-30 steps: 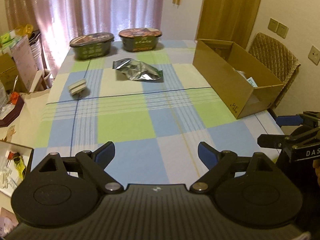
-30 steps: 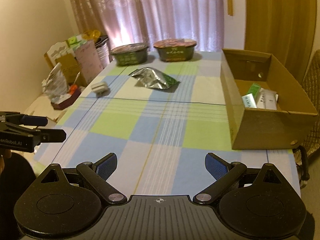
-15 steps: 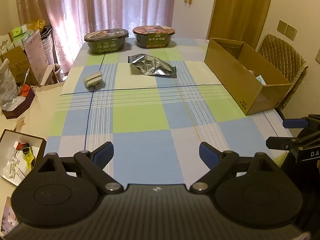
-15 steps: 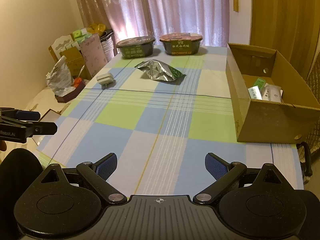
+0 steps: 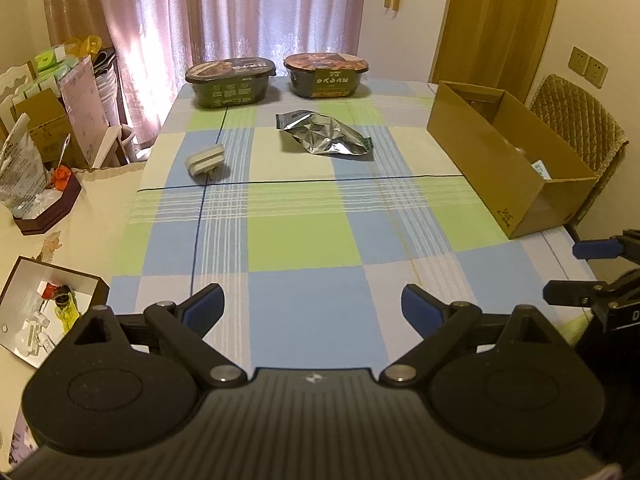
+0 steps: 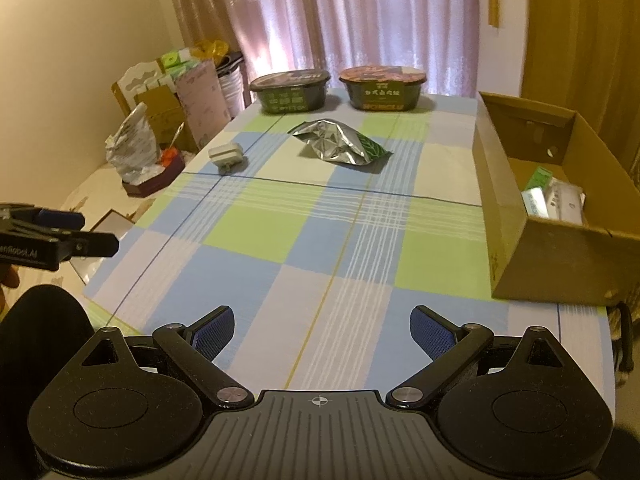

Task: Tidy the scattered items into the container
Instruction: 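Move both tools toward the white night light and silver tea pouch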

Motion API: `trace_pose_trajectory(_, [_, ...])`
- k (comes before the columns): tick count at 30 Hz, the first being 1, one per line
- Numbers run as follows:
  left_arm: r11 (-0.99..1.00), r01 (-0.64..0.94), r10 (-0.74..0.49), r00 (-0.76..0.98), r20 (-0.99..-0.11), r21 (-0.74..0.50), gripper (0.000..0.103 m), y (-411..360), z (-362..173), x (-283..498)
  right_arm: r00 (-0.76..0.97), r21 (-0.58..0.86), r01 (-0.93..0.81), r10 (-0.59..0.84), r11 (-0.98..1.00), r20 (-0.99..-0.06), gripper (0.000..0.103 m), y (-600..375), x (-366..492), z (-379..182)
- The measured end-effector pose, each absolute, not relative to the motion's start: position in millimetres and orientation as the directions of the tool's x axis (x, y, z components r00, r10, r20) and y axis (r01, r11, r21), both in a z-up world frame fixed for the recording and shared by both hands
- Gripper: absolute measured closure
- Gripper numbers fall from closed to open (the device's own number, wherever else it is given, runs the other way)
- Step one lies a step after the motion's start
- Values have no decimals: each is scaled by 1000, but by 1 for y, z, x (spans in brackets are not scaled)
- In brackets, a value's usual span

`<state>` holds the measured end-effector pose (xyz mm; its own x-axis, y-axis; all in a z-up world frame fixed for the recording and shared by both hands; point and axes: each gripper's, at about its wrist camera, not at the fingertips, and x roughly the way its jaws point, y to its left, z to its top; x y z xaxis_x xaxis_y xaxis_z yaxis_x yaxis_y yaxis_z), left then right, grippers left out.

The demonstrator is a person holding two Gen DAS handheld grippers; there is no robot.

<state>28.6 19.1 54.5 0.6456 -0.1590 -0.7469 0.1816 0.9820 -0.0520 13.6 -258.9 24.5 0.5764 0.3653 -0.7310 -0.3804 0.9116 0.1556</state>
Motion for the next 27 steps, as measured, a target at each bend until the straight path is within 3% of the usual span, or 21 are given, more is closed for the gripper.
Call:
trace_pose_trajectory(13, [980, 195, -97, 627, -773, 35, 8, 60, 27, 145, 545, 46, -533, 384, 845, -745, 4, -231, 128, 35])
trace_pose_trajectory(27, [989, -142, 72, 706, -705, -41, 8, 94, -53, 278, 506, -53, -640, 369, 767, -780, 4, -176, 280, -20])
